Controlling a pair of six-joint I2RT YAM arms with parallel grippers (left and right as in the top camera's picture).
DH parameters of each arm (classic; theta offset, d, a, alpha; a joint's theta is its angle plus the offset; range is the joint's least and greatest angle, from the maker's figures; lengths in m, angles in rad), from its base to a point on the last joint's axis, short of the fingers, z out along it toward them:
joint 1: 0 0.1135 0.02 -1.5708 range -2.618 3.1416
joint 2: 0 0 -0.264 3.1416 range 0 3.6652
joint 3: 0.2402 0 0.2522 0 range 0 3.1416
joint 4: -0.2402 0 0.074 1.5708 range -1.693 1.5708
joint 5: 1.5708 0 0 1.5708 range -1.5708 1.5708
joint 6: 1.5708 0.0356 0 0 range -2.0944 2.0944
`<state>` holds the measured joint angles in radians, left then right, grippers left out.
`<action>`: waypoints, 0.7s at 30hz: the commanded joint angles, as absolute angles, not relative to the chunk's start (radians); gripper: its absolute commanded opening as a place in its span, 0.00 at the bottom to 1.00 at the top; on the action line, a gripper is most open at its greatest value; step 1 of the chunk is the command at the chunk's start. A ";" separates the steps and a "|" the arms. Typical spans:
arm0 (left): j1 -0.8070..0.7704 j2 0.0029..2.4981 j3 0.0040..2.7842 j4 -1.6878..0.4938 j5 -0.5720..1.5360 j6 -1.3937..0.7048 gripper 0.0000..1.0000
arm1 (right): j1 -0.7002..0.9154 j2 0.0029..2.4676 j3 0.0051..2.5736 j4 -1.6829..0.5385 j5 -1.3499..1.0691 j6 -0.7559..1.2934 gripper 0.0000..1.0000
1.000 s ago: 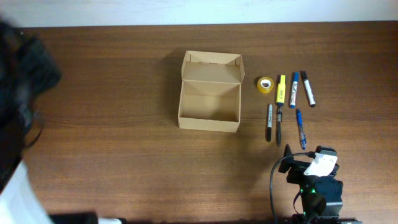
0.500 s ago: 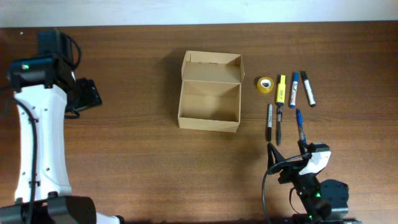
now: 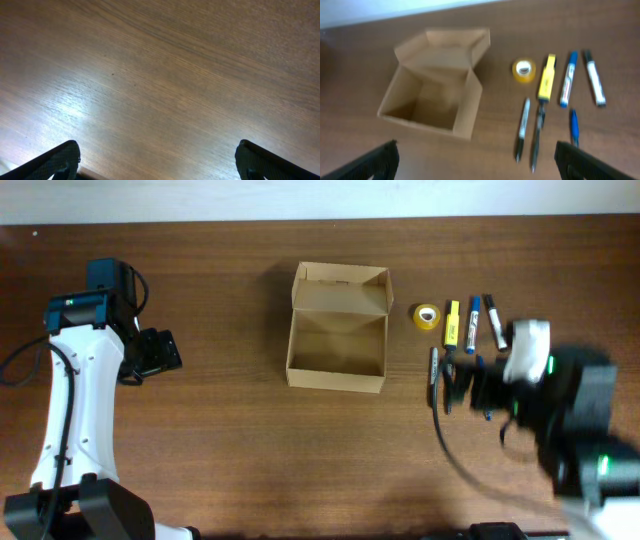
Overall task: Pack container
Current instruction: 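Move the right gripper above the clear tape roll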
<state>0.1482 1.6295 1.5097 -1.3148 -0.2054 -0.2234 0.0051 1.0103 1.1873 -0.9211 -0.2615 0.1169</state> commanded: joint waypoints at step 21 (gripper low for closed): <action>0.154 1.602 1.508 -1.313 -0.198 -0.207 1.00 | 0.001 1.888 1.769 -1.060 -0.218 0.136 0.89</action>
<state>0.1482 1.6287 1.5097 -1.3151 -0.2050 -0.2234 0.0051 1.8626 1.7256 -1.0561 -0.2943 0.1974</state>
